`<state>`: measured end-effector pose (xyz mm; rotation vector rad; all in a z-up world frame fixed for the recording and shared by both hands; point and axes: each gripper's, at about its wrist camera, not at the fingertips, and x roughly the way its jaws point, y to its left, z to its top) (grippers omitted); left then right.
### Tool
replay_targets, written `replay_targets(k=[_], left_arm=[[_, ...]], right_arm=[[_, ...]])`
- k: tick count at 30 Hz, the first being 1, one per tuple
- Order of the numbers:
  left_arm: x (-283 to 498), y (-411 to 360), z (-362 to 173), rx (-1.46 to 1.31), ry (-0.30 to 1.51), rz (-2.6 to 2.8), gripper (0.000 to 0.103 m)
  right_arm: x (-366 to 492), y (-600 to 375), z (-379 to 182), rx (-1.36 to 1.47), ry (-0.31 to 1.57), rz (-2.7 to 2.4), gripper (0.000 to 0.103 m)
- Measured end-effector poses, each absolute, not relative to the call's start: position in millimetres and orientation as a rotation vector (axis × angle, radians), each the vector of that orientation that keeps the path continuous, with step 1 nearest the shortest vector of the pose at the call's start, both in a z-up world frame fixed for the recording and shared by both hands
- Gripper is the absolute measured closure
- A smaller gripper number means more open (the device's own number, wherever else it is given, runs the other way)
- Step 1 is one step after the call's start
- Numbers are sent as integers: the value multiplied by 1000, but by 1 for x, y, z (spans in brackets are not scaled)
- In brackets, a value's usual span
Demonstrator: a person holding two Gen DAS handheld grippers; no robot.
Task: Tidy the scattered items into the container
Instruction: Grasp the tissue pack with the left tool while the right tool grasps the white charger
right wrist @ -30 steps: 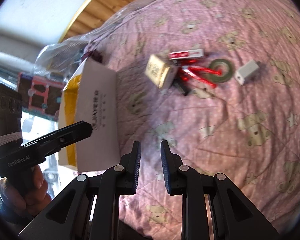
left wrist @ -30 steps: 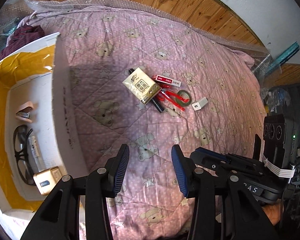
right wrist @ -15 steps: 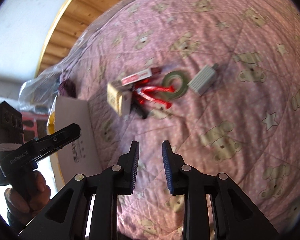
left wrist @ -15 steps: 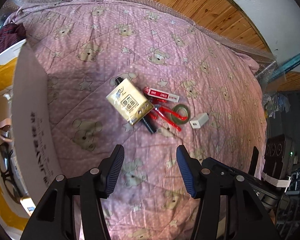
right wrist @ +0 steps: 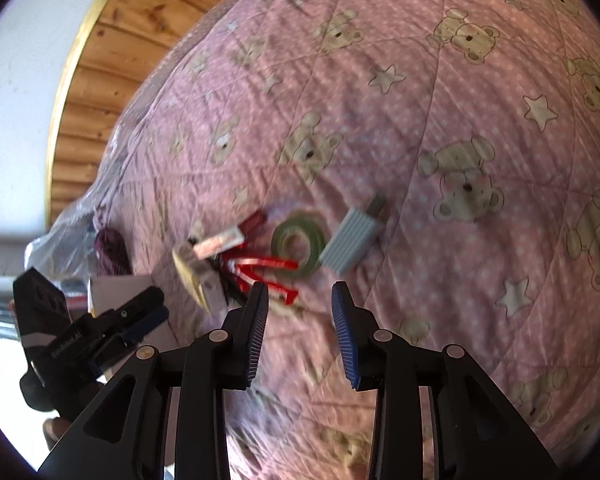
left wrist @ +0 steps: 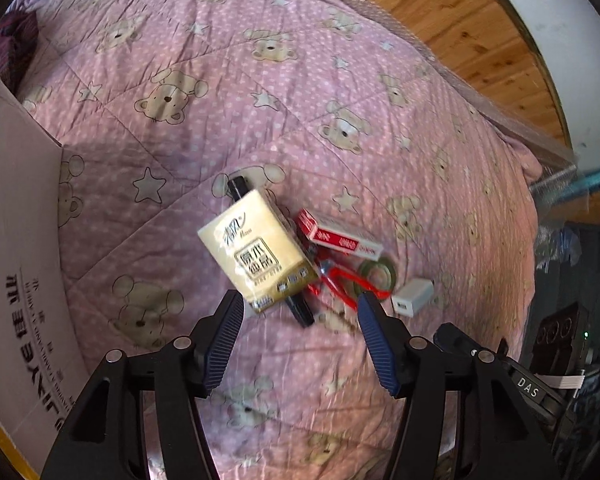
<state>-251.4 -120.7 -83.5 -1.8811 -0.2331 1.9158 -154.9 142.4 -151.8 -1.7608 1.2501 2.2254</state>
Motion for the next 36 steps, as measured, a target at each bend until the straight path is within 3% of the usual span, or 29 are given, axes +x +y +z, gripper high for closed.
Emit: replay_targets(k=[11,13,17,22,26,33,36], left_arm=[[-273,-113,-125,-1961,-223,1938,40],[-275,-115,-132,-1974,-218,1952,35],[-279,-121,-148,-2014,-240,1944,34],[-278,-123,-149,-1964,-228,1953,34],[-275,-127,-148,-1931,-233,1953,35],[-269,-141,-146,-1911,-232,1976,58],[-267,-147,-146,-1906,-210,1982,69]], right_arm=[[-184,149,-173,-1778,1187,2151,64],[-189,146,-172,-1791,1144,2161,64],[-187,146,-187,-1840,1148,2048,64],[-179,150,-203,-1842,1225,1978,61],[-185,145,-198,-1837,1144,2021,61],[-205,121,-193,-1904,683,2193,58],[-205,119,-192,-1905,641,2222,64]])
